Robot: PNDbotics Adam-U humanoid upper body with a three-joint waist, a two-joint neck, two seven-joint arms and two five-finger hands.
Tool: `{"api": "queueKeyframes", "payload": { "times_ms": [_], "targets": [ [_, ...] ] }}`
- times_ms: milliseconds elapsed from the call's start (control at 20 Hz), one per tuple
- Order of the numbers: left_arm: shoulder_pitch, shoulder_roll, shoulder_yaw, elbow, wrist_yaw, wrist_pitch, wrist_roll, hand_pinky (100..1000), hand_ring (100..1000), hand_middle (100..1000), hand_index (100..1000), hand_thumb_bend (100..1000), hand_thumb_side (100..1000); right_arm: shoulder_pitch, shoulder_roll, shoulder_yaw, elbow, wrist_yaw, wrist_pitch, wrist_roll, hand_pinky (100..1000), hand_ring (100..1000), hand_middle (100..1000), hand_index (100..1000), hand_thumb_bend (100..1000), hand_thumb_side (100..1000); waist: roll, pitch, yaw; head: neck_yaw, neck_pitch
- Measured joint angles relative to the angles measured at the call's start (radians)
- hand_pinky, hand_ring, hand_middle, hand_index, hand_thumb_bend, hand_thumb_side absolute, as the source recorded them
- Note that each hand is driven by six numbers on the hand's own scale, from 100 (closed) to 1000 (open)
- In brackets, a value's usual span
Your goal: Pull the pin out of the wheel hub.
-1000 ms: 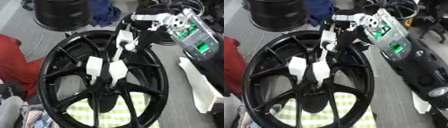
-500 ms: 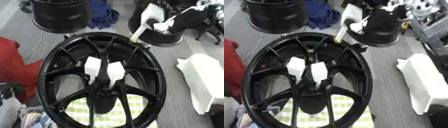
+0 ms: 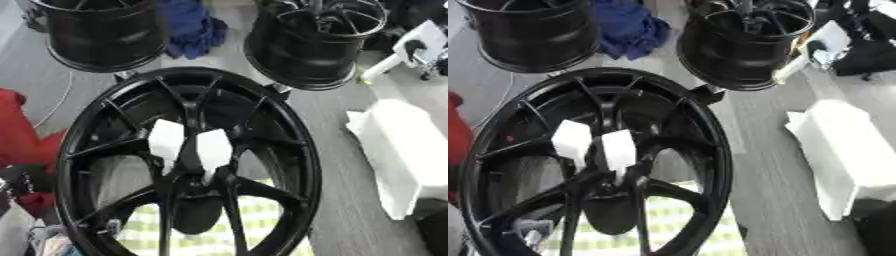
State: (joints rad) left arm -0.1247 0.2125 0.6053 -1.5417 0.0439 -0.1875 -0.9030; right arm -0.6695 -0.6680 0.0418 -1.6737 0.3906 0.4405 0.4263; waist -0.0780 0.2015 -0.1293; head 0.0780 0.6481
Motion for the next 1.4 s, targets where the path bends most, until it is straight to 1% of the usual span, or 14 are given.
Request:
{"api": "queueKeyframes", "payload": {
  "times_ms": [50, 100, 150, 250, 300, 400, 550, 750, 850, 900, 950, 1100, 1250, 1400],
  "targets": [
    [0.0, 0.0, 0.0, 0.0, 0.0, 0.0, 0.0, 694, 669, 619, 782, 100, 871, 0.021, 0.005, -0.022, 0.0, 0.005, -0.007, -0.013, 555, 568, 483, 626, 122, 221, -0.001, 0.0, 0.003, -0.002, 0.0],
    [0.0, 0.0, 0.0, 0.0, 0.0, -0.001, 0.001, 694, 671, 620, 781, 100, 872, 0.042, 0.01, -0.045, 0.0, 0.007, -0.015, -0.027, 784, 845, 833, 905, 336, 564, -0.001, 0.0, 0.005, -0.002, -0.001],
    [0.0, 0.0, 0.003, 0.0, 0.0, -0.003, 0.001, 694, 671, 620, 781, 100, 872, 0.062, 0.017, -0.067, 0.0, 0.011, -0.019, -0.041, 784, 845, 833, 905, 336, 564, 0.004, 0.006, -0.001, 0.002, -0.005],
    [-0.003, -0.002, 0.014, 0.003, 0.0, -0.009, 0.001, 694, 672, 620, 781, 100, 873, 0.109, 0.045, -0.116, 0.014, 0.026, -0.013, -0.071, 762, 822, 813, 896, 321, 570, 0.025, 0.024, -0.038, 0.013, -0.017],
    [-0.009, -0.003, 0.014, 0.005, 0.0, -0.011, 0.002, 694, 672, 620, 781, 100, 872, 0.139, 0.062, -0.142, 0.032, 0.037, -0.004, -0.086, 756, 817, 809, 893, 316, 568, 0.035, 0.024, -0.041, 0.015, -0.018],
    [-0.009, -0.005, 0.014, 0.007, 0.0, -0.015, 0.004, 694, 672, 620, 781, 100, 871, 0.189, 0.106, -0.193, 0.072, 0.062, 0.019, -0.116, 748, 809, 801, 888, 307, 566, 0.037, 0.019, -0.019, 0.012, -0.018],
    [-0.008, -0.006, 0.01, 0.008, 0.0, -0.018, 0.005, 694, 672, 620, 781, 100, 870, 0.255, 0.18, -0.263, 0.078, 0.101, 0.051, -0.161, 731, 796, 786, 877, 292, 559, 0.021, 0.015, 0.009, -0.002, -0.018],
    [-0.009, -0.009, -0.002, 0.01, 0.0, -0.021, 0.005, 694, 673, 620, 781, 100, 870, 0.353, 0.275, -0.347, 0.015, 0.097, 0.029, -0.22, 708, 779, 766, 872, 252, 529, 0.026, 0.013, 0.031, -0.023, -0.018],
    [-0.009, -0.009, -0.006, 0.01, 0.0, -0.021, 0.005, 694, 673, 620, 781, 100, 871, 0.4, 0.322, -0.356, -0.03, 0.077, 0.004, -0.25, 703, 774, 762, 871, 244, 526, 0.021, 0.01, 0.034, -0.028, -0.018],
    [-0.009, -0.009, -0.009, 0.01, 0.0, -0.021, 0.005, 694, 673, 620, 781, 100, 870, 0.424, 0.345, -0.354, -0.052, 0.063, -0.01, -0.265, 698, 767, 756, 869, 272, 498, 0.02, 0.007, 0.036, -0.029, -0.018],
    [-0.009, -0.009, -0.011, 0.01, 0.0, -0.021, 0.005, 694, 673, 620, 781, 100, 870, 0.448, 0.368, -0.347, -0.072, 0.049, -0.024, -0.279, 695, 763, 752, 867, 235, 522, 0.02, 0.005, 0.037, -0.03, -0.017],
    [-0.009, -0.009, -0.016, 0.01, 0.0, -0.02, 0.005, 694, 673, 620, 781, 100, 870, 0.511, 0.437, -0.315, -0.121, 0.007, -0.069, -0.324, 690, 757, 745, 863, 230, 521, 0.019, 0.002, 0.043, -0.034, -0.017],
    [-0.009, -0.01, -0.017, 0.01, 0.0, -0.018, 0.004, 694, 673, 620, 781, 100, 869, 0.53, 0.48, -0.28, -0.13, -0.038, -0.114, -0.37, 684, 749, 730, 858, 231, 517, 0.019, 0.002, 0.047, -0.036, -0.017],
    [-0.009, -0.01, -0.017, 0.01, 0.0, -0.018, 0.004, 694, 672, 620, 781, 100, 870, 0.531, 0.499, -0.243, -0.117, -0.084, -0.159, -0.416, 680, 743, 717, 851, 229, 515, 0.019, 0.002, 0.049, -0.037, -0.017]
  ]
}}
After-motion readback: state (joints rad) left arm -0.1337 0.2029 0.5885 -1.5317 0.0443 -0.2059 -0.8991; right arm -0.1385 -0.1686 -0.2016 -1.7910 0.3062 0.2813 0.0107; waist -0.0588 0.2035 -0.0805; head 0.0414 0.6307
